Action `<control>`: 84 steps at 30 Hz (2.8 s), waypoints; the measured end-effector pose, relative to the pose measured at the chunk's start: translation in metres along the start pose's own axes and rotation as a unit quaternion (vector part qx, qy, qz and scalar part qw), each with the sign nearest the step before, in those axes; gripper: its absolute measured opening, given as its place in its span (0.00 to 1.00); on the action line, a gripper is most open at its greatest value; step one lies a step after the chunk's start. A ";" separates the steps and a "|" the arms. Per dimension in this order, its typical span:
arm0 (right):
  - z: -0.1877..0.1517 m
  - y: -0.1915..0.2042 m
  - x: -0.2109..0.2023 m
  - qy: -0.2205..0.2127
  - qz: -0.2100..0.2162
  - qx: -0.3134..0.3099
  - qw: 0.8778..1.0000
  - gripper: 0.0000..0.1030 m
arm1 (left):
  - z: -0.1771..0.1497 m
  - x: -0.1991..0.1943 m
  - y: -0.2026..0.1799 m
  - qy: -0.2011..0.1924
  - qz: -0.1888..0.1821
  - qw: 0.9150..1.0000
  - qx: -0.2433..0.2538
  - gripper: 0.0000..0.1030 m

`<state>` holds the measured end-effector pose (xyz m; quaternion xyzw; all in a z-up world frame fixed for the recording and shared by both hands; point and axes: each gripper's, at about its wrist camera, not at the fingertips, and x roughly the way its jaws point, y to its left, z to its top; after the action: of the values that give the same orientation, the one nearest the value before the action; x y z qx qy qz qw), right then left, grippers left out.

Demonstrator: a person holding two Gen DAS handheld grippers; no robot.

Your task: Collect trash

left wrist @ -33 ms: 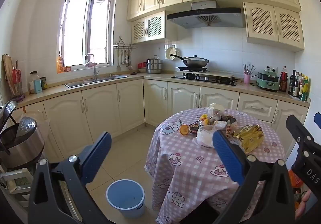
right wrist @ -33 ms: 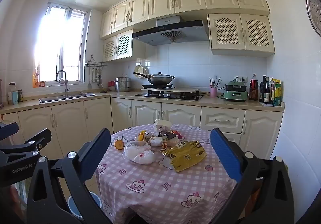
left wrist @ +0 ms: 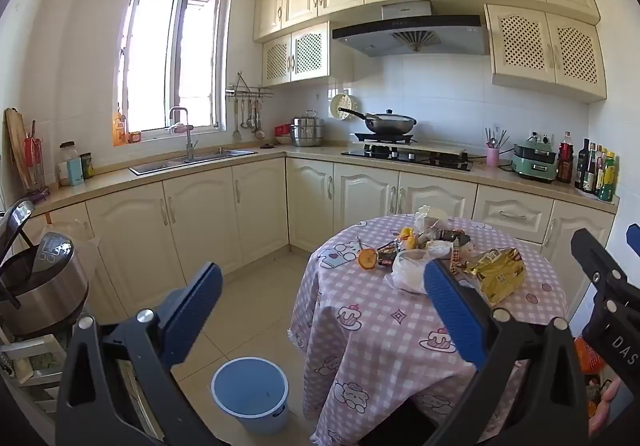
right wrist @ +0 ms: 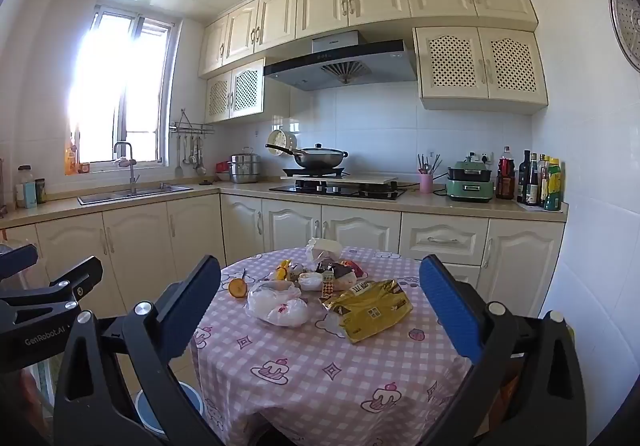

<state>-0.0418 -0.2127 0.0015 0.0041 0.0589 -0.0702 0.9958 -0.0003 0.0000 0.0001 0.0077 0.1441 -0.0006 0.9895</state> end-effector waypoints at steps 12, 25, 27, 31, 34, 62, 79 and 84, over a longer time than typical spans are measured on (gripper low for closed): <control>0.000 0.001 0.000 -0.001 0.000 0.004 1.000 0.93 | -0.001 0.002 0.001 0.005 -0.003 1.000 -0.003 0.96; -0.001 0.004 0.000 0.003 0.005 0.004 1.000 0.93 | -0.002 0.002 -0.004 0.006 -0.004 1.000 -0.004 0.96; -0.001 0.004 0.000 0.003 0.005 0.004 1.000 0.93 | -0.002 0.002 -0.004 0.006 -0.004 1.000 -0.004 0.96; -0.001 0.004 0.000 0.003 0.005 0.004 1.000 0.93 | -0.002 0.002 -0.005 0.006 -0.005 1.000 -0.004 0.96; -0.001 0.004 0.001 0.003 0.006 0.004 1.000 0.93 | -0.001 0.001 -0.004 0.006 -0.006 1.000 -0.003 0.96; -0.006 0.010 0.010 0.007 0.018 0.002 1.000 0.93 | 0.000 0.001 0.000 -0.004 -0.034 0.999 -0.012 0.96; -0.007 0.008 0.009 0.009 0.017 0.003 1.000 0.93 | -0.001 0.001 -0.001 -0.003 -0.037 0.999 -0.012 0.96; -0.008 0.008 0.009 0.011 0.016 0.003 1.000 0.93 | -0.004 0.004 -0.002 0.000 -0.038 0.999 -0.010 0.96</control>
<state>-0.0323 -0.2059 -0.0072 0.0090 0.0693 -0.0543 0.9961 0.0027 -0.0024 -0.0047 -0.0079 0.1439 -0.0370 0.9889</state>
